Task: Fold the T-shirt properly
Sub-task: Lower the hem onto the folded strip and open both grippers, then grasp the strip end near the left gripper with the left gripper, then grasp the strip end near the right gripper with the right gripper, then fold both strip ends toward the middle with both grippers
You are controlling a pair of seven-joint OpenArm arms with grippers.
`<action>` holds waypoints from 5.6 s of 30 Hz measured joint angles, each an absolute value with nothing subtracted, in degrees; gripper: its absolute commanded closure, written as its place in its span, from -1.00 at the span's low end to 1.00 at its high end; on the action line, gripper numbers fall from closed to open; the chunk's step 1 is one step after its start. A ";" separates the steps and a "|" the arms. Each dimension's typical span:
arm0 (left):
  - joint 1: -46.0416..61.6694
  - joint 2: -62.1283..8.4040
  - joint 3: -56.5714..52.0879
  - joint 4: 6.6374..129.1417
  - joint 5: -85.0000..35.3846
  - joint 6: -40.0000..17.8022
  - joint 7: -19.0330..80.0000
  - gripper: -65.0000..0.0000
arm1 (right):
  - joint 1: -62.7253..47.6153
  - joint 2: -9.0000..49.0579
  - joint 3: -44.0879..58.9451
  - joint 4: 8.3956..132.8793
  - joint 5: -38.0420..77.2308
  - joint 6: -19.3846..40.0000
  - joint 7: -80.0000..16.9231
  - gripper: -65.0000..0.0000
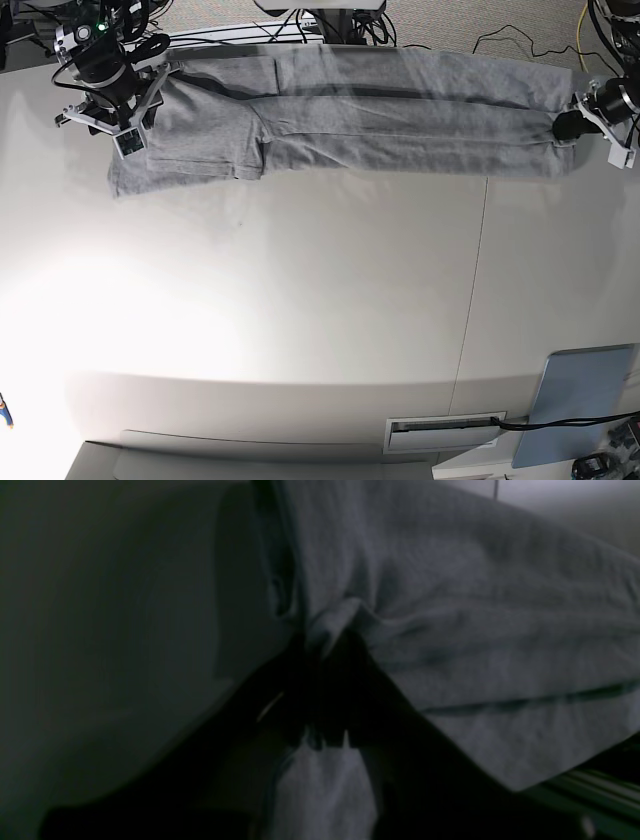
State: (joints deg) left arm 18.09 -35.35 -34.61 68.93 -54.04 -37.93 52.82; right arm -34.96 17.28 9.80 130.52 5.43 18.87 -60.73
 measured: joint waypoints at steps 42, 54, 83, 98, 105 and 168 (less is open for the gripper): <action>28.27 -15.25 -7.62 120.75 -38.46 -10.92 56.05 1.00 | -34.94 17.43 9.87 130.52 5.41 18.85 -57.80 0.33; 28.53 -11.57 -5.30 120.75 -38.83 -12.82 54.22 0.83 | -34.94 17.43 9.87 130.52 5.41 18.85 -57.80 0.33; 29.52 -11.09 -19.97 121.84 -42.06 -31.35 57.80 -0.23 | -34.92 17.45 16.64 130.04 11.07 18.63 -57.80 0.32; 29.52 -11.11 -19.94 121.84 -42.68 -33.06 57.80 -0.23 | -29.98 17.10 25.19 107.63 47.86 28.38 -70.46 -0.10; 29.52 -11.09 -19.97 121.82 -42.68 -33.06 57.80 -0.23 | -24.21 17.10 25.26 99.90 51.53 27.05 -72.44 -0.10; 29.36 -10.98 -19.90 113.03 -37.71 -32.14 49.58 -0.23 | -18.41 13.45 31.44 107.68 45.74 30.00 -69.87 1.00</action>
State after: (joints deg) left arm 29.36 -10.98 -19.90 113.03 -37.71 -32.14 49.58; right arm -18.41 13.45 31.44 107.68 45.74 30.00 -69.87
